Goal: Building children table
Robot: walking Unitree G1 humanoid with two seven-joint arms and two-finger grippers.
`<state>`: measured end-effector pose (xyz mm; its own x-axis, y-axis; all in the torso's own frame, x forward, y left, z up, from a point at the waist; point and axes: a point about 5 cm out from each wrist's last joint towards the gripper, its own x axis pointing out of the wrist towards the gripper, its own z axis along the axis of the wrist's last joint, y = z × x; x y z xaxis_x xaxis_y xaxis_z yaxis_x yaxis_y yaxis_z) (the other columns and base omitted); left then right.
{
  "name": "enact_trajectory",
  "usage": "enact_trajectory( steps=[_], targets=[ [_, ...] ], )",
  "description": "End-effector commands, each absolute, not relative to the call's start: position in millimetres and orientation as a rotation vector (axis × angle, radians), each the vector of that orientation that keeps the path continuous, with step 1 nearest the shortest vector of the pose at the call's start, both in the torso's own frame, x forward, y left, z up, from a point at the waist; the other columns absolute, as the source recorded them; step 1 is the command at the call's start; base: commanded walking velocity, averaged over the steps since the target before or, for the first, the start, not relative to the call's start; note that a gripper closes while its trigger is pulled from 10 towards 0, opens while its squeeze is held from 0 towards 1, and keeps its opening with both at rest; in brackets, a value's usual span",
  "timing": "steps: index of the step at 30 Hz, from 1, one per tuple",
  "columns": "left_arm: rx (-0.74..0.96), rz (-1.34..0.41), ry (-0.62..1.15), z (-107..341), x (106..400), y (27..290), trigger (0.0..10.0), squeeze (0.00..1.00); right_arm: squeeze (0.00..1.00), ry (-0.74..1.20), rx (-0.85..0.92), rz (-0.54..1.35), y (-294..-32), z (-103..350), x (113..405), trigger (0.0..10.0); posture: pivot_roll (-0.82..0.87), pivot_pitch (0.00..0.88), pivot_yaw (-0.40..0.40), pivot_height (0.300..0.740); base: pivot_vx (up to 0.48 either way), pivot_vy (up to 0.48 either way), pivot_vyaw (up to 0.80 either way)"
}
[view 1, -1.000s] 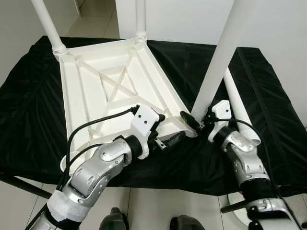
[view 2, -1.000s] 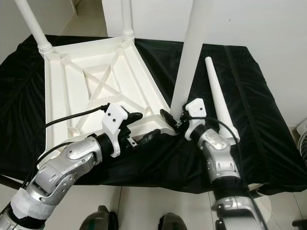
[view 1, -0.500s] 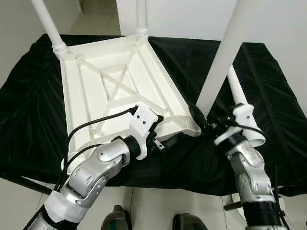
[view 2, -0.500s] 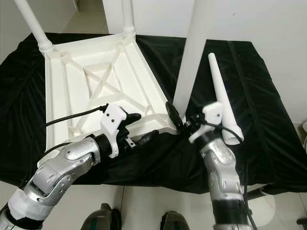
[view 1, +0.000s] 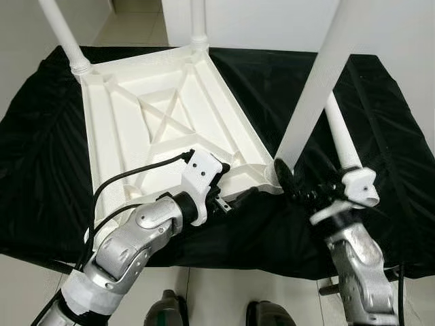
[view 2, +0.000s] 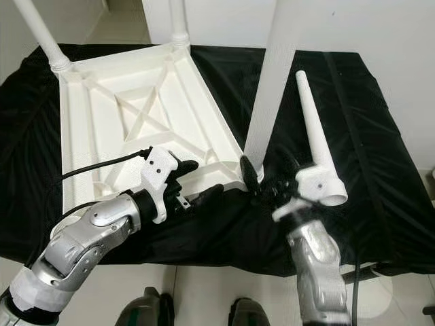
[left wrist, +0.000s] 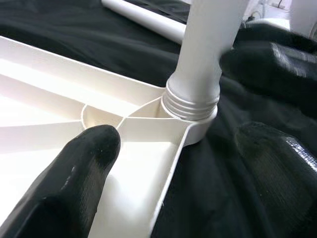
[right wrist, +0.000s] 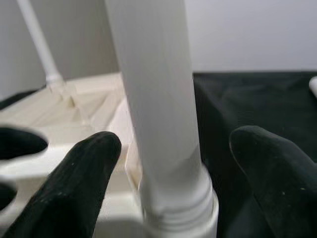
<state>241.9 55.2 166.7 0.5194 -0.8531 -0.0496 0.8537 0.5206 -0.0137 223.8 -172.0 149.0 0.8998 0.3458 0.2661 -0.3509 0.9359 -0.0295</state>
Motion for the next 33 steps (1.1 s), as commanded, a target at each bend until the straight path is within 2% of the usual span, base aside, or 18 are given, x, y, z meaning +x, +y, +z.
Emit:
enact_trajectory(
  steps=[1, 8, 9, 10, 11, 16, 18, 23, 28, 31, 32, 33],
  targets=[
    [0.030, -1.085, 0.047, 167, 239, 54, 10.0, 0.00, 0.00, -0.278, 0.007, 0.406, -168, 146, 216, 0.0, 0.01, 0.095, 0.046, 0.740, 0.000, 0.000, 0.00],
    [0.025, -1.067, 0.042, 166, 240, 53, 10.0, 0.00, 0.00, -0.240, -0.056, 0.537, -159, 135, 214, 0.0, 0.01, 0.086, 0.034, 0.740, 0.000, 0.000, 0.00],
    [0.024, -1.066, 0.041, 166, 240, 53, 10.0, 0.00, 0.00, -0.225, -0.068, 0.559, -157, 134, 217, 2.4, 0.01, 0.080, 0.034, 0.740, 0.000, 0.000, 0.00],
    [0.024, -1.066, 0.041, 166, 240, 53, 10.0, 0.00, 0.00, -0.225, -0.068, 0.559, -157, 134, 217, 2.4, 0.01, 0.080, 0.034, 0.740, 0.000, 0.000, 0.00],
    [0.023, -1.065, 0.039, 166, 240, 52, 10.0, 0.00, 0.00, -0.212, -0.081, 0.599, -158, 134, 222, 10.0, 0.01, 0.075, 0.032, 0.740, 0.000, 0.000, 0.00],
    [0.026, -1.055, 0.030, 167, 242, 53, 10.0, 0.00, 0.00, -0.176, -0.134, 0.682, -161, 136, 235, 10.0, 0.01, 0.066, 0.033, 0.740, 0.000, 0.000, 0.00],
    [0.026, -1.046, 0.021, 169, 244, 53, 10.0, 0.00, 0.00, -0.174, -0.188, 0.712, -169, 140, 250, 10.0, 0.01, 0.061, 0.028, 0.740, 0.000, 0.000, 0.00],
    [0.025, -1.042, 0.017, 168, 244, 51, 10.0, 0.00, 0.00, -0.197, -0.254, 0.699, -180, 149, 266, 10.0, 0.01, 0.058, 0.022, 0.740, 0.000, 0.000, 0.00],
    [0.017, -1.042, 0.018, 168, 245, 51, 10.0, 0.00, 0.00, -0.231, -0.266, 0.506, -194, 158, 287, 10.0, 0.01, 0.057, 0.017, 0.740, 0.000, 0.000, 0.00],
    [0.017, -1.042, 0.018, 168, 245, 51, 10.0, 0.00, 0.00, -0.233, -0.262, 0.480, -195, 158, 288, 10.0, 0.01, 0.057, 0.017, 0.740, 0.000, 0.000, 0.00],
    [0.019, -1.038, 0.017, 168, 245, 51, 10.0, 0.00, 0.00, -0.286, -0.222, 0.364, -194, 161, 288, 10.0, 0.01, 0.058, 0.019, 0.740, 0.000, 0.000, 0.00],
    [0.019, -1.038, 0.017, 168, 245, 51, 10.0, 0.00, 0.00, -0.286, -0.222, 0.364, -194, 161, 288, 10.0, 0.01, 0.058, 0.019, 0.740, 0.000, 0.000, 0.00]
  ],
)
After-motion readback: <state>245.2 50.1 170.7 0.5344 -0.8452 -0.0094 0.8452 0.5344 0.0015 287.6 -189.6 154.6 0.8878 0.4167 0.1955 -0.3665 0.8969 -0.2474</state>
